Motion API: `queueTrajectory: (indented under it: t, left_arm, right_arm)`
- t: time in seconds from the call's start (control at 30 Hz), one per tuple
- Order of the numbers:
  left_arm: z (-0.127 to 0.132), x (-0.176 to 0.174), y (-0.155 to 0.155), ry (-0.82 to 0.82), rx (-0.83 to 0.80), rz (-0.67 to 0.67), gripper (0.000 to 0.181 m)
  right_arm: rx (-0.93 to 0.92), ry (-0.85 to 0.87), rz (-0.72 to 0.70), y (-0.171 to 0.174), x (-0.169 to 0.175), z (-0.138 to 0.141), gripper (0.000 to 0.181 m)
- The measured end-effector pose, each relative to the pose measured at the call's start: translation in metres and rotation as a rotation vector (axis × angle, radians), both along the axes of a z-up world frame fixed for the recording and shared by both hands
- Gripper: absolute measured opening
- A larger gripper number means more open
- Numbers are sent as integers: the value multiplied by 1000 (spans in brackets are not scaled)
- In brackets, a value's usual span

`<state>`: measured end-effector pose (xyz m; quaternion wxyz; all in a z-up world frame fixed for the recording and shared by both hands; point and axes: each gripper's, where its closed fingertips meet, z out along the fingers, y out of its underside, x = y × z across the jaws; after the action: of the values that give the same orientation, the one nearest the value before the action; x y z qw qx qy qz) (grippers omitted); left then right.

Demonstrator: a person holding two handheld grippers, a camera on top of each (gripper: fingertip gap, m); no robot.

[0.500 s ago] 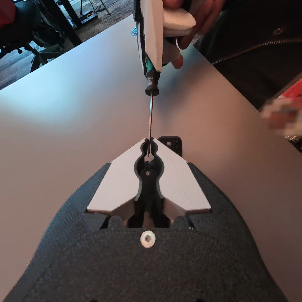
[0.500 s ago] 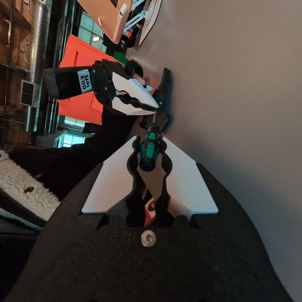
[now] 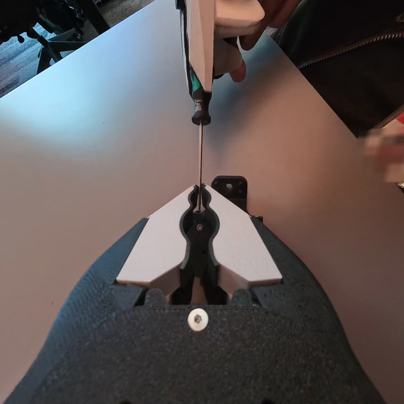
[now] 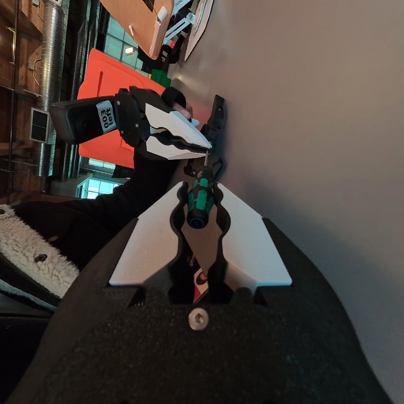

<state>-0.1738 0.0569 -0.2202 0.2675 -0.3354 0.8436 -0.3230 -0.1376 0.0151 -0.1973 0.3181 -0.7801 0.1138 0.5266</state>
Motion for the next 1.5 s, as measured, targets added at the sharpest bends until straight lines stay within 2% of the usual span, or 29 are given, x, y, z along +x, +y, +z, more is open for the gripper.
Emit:
queueTrajectory:
  t: [0.5, 0.6, 0.67, 0.73, 0.77, 0.87, 1.07, 1.17, 1.27, 1.5]
  left_arm:
    - [-3, 0, 4, 32, 40, 34, 3]
    - [2, -6, 1, 72, -50, 46, 6]
    - [13, -11, 7, 106, -137, 76, 35]
    - [23, -23, 16, 111, -220, 89, 55]
    - [23, -29, 21, 123, -250, 101, 68]
    - [13, -40, 33, 117, -264, 146, 90]
    - [1, -43, 24, 79, -202, 120, 89]
    - [1, -44, 22, 85, -209, 107, 86]
    - [0, -47, 17, 100, -242, 81, 73]
    - [0, -47, 18, 96, -259, 85, 72]
  right_arm:
    - [-16, 39, 9, 3, 0, -4, 23]
    - [-5, 71, 14, 4, 0, -1, 23]
    - [0, 102, 14, 4, 1, 1, 23]
    - [17, 111, 18, 4, 3, 4, 23]
    - [27, 110, 17, 4, 5, 4, 23]
    - [19, 100, 17, 4, 8, 0, 23]
    - [-3, 112, 17, 4, 7, -5, 23]
    - [-3, 121, 16, 5, 7, -4, 23]
    - [-5, 128, 20, 6, 6, -4, 23]
    - [-18, 116, 26, 5, 5, -7, 23]
